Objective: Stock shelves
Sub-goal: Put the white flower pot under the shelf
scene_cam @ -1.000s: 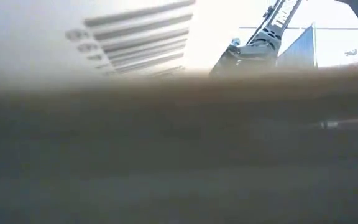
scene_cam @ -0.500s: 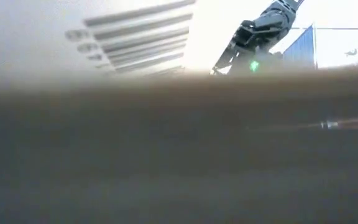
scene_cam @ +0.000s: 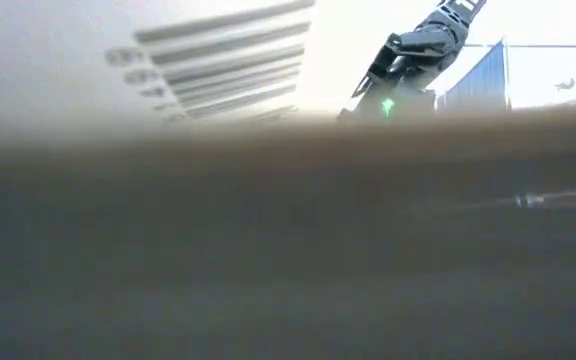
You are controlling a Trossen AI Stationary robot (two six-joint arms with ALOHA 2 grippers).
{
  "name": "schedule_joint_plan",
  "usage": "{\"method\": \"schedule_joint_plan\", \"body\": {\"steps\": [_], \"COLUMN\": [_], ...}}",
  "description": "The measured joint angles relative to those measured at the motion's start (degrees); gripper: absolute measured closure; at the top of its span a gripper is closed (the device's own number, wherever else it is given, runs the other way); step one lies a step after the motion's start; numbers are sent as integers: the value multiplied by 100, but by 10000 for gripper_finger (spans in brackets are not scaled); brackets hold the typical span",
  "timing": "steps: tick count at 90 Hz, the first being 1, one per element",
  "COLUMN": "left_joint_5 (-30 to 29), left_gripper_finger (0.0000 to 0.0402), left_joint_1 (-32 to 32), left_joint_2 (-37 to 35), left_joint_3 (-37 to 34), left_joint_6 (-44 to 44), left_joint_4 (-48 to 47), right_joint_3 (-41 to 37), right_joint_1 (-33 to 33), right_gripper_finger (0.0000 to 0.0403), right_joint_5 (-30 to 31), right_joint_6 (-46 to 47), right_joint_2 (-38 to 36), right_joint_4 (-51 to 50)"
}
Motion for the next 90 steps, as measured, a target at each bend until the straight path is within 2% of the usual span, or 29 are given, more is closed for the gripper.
{"method": "schedule_joint_plan", "body": {"steps": [24,51,59,69,75,82,90], "left_joint_5": [0,0,0,0,0,0,0], "left_gripper_finger": [326,326,326,326,326,326,326], "left_joint_1": [1,2,0,2,0,0,0], "left_joint_2": [0,0,0,0,0,0,0], "left_joint_3": [0,0,0,0,0,0,0], "left_joint_6": [-1,0,-2,-2,-2,-2,-1], "left_joint_4": [2,4,4,4,3,3,-8], "right_joint_3": [0,0,2,-2,-159,-431,-683], "right_joint_1": [219,464,596,813,955,1089,1062], "right_gripper_finger": [57,57,57,57,59,71,106], "right_joint_5": [257,126,-336,-1599,-2291,-2597,-2597], "right_joint_6": [-41,-39,64,229,349,465,465], "right_joint_2": [-383,-1280,-1577,-1755,-1727,-1538,-1260], "right_joint_4": [-934,-1940,-2413,-2882,-2752,-2233,-1698]}}
